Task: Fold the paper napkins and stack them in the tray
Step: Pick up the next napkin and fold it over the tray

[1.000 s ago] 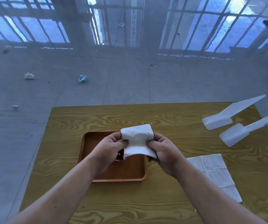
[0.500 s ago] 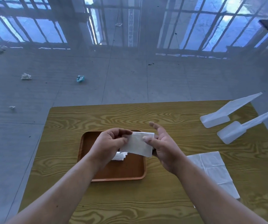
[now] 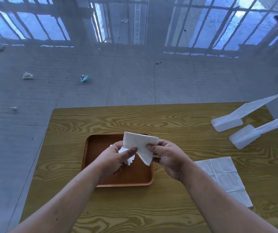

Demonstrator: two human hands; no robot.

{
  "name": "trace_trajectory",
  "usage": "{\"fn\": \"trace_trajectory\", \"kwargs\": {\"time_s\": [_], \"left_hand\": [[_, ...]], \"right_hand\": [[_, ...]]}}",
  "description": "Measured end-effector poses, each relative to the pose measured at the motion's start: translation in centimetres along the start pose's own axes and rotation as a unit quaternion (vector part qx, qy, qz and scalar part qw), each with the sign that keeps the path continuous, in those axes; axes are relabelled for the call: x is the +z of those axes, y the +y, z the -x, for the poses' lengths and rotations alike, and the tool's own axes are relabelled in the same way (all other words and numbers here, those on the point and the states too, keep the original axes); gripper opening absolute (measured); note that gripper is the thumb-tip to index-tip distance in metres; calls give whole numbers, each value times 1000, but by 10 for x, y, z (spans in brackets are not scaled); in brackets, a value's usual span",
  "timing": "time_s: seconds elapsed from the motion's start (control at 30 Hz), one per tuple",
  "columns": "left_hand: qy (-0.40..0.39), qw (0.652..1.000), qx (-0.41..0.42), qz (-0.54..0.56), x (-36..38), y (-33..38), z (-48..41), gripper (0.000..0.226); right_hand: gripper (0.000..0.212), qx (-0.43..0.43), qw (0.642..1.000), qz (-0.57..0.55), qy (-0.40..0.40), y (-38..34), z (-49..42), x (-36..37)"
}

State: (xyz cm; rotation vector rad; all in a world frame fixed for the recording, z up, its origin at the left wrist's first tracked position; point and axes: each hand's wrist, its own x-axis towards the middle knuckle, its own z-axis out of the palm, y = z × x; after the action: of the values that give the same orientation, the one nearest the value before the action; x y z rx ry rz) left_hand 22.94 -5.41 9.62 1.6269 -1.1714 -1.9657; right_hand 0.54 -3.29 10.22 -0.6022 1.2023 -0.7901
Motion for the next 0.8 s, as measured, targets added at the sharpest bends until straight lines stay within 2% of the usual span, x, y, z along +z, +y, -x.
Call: {"fn": "trace_trajectory", "kwargs": {"time_s": [0.13, 0.2, 0.27, 0.33, 0.4, 0.5, 0.6, 0.67, 0.73, 0.8], "left_hand": [[-7, 993, 7, 117, -3, 1, 0, 52], [-6, 989, 22, 144, -6, 1, 0, 36], [-4, 982, 32, 185, -9, -2, -1, 33], [12, 970, 36, 238, -10, -6, -3, 37], [32, 956, 38, 290, -10, -13, -6, 40], [66, 946, 28, 315, -14, -27, -11, 29], [129, 959, 23, 252, -22, -40, -16, 24], [170, 965, 21, 199, -31, -47, -20, 33], [211, 974, 2, 84, -38, -55, -22, 57], [250, 959, -36, -131, -44, -64, -22, 88]], "right_hand": [[36, 6, 998, 40, -41, 1, -7, 6], [34, 6, 998, 58, -14, 2, -10, 12], [32, 21, 996, 77, 47, 7, -16, 20], [47, 80, 992, 62, 77, 18, -24, 26], [54, 149, 987, 19, 55, 28, -29, 34], [40, 154, 987, -40, 33, 42, -37, 43], [25, 109, 992, -28, 60, 49, -50, 51], [25, 81, 994, 14, 78, 50, -59, 56], [34, 47, 986, 119, 104, 53, -65, 59], [50, 14, 939, 312, 143, 59, -68, 57]]}}
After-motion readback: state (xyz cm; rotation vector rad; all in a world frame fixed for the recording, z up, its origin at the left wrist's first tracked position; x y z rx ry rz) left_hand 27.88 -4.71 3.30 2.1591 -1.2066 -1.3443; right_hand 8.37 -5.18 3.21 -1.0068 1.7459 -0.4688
